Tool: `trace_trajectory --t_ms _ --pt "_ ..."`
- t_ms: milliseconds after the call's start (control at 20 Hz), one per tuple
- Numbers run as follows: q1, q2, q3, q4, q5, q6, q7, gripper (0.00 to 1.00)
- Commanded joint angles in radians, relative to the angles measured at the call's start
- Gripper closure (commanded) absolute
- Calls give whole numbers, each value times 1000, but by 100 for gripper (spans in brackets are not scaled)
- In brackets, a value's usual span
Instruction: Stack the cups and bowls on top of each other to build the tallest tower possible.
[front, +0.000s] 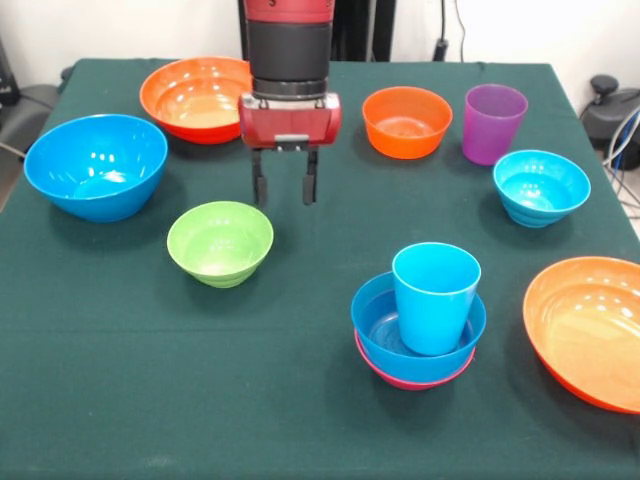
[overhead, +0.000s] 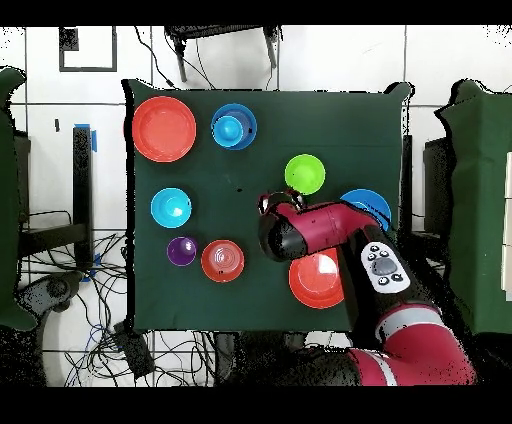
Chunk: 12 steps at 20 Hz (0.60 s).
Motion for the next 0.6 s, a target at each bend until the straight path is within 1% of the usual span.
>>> trace_trajectory --t_ms 50,400,600 --pt "-26 -89 95 83 8 136 -80 0" --pt "-41 -79 116 78 -3 152 -90 0" --pt "-3 -50 78 45 -30 123 -58 0"
